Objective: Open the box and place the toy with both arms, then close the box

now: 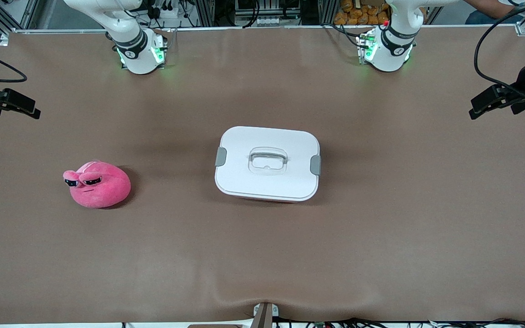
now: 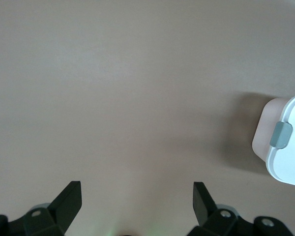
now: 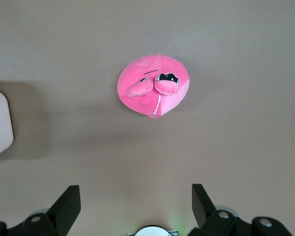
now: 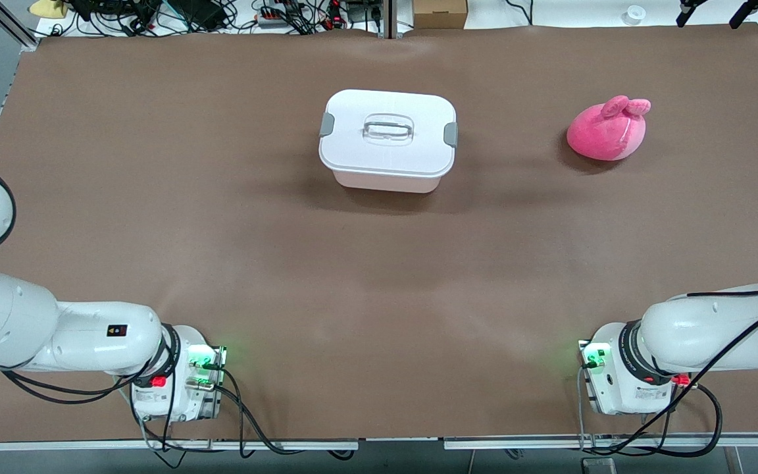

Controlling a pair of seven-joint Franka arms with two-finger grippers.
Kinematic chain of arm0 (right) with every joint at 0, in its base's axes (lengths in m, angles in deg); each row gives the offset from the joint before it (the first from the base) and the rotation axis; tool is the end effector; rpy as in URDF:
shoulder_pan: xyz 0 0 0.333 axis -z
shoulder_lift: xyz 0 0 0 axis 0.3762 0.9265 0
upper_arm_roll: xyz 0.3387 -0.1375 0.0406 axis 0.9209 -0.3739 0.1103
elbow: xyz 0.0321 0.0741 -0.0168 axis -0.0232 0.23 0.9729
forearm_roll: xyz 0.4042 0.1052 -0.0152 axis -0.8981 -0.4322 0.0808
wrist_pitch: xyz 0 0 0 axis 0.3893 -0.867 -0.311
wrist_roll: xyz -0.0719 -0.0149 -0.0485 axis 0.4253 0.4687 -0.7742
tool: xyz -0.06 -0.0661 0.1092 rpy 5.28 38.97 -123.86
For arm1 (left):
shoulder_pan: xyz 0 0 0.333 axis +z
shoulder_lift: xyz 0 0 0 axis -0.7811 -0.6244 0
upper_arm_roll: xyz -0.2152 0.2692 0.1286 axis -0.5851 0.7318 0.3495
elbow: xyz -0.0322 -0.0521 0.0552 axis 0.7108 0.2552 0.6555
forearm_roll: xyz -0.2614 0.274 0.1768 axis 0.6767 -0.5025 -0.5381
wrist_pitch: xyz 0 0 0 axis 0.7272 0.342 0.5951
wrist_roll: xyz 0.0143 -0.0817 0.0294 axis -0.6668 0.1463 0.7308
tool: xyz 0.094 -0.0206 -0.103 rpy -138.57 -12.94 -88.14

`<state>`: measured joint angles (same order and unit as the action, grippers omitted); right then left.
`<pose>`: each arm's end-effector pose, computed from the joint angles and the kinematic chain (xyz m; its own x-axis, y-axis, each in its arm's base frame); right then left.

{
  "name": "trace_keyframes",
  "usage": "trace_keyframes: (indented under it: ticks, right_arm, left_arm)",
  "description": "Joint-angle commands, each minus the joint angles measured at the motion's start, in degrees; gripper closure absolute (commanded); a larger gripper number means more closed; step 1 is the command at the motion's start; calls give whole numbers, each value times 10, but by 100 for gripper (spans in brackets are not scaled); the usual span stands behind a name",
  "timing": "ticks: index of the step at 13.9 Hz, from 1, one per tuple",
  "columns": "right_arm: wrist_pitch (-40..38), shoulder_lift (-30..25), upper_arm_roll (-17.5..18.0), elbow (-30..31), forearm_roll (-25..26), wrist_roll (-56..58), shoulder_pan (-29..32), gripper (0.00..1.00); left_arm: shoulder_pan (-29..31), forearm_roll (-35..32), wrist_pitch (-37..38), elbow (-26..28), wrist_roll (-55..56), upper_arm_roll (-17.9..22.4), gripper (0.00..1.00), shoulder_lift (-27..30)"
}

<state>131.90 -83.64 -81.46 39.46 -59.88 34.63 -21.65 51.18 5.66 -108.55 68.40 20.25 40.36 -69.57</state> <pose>0.5611 -0.0347 0.6445 0.9904 -0.0853 -0.1085 -0.0867 -0.9962 -0.0081 0.5699 -0.0408 0.6669 0.9946 0.1025 -0.0178 0.1023 -0.9947 -0.0116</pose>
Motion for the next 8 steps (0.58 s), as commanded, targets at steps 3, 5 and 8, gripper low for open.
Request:
trace_keyframes:
  ticks: [3,5,8]
  right_arm:
    - [-6,-7,5,3,6,2,8,0]
    - [-2,-5,6,3,3,2,5,0]
    - [-1,-3,8,3,-2,2,0,0]
  left_arm:
    - [1,-1,0,-5,-5,0,0,2]
    - [1,0,0,-4,-7,1,0,2]
    - [4,0,12,-4,-17,4,0,5]
